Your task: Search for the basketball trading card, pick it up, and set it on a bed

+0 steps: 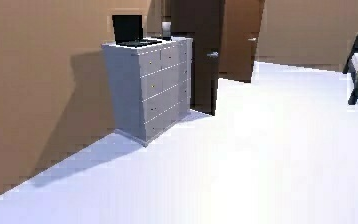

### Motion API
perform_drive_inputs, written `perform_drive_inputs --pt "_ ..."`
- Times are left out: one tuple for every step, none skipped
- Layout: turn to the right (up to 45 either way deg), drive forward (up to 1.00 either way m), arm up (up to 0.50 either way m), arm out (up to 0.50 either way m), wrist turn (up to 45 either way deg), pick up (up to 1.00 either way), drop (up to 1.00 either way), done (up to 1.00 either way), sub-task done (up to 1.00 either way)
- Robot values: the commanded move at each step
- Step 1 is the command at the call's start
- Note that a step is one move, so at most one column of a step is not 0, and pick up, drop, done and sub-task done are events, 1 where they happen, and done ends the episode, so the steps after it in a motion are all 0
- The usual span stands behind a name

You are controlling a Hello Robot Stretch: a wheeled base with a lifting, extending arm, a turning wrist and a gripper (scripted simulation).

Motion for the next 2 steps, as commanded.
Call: perform_drive_inputs --pt "0.0 0.35 0.00 0.00 0.0 0.00 0.00 0.00 0.00" --pt "30.0 0.00 0.00 0.00 0.0 0.00 0.00 0.00 0.00"
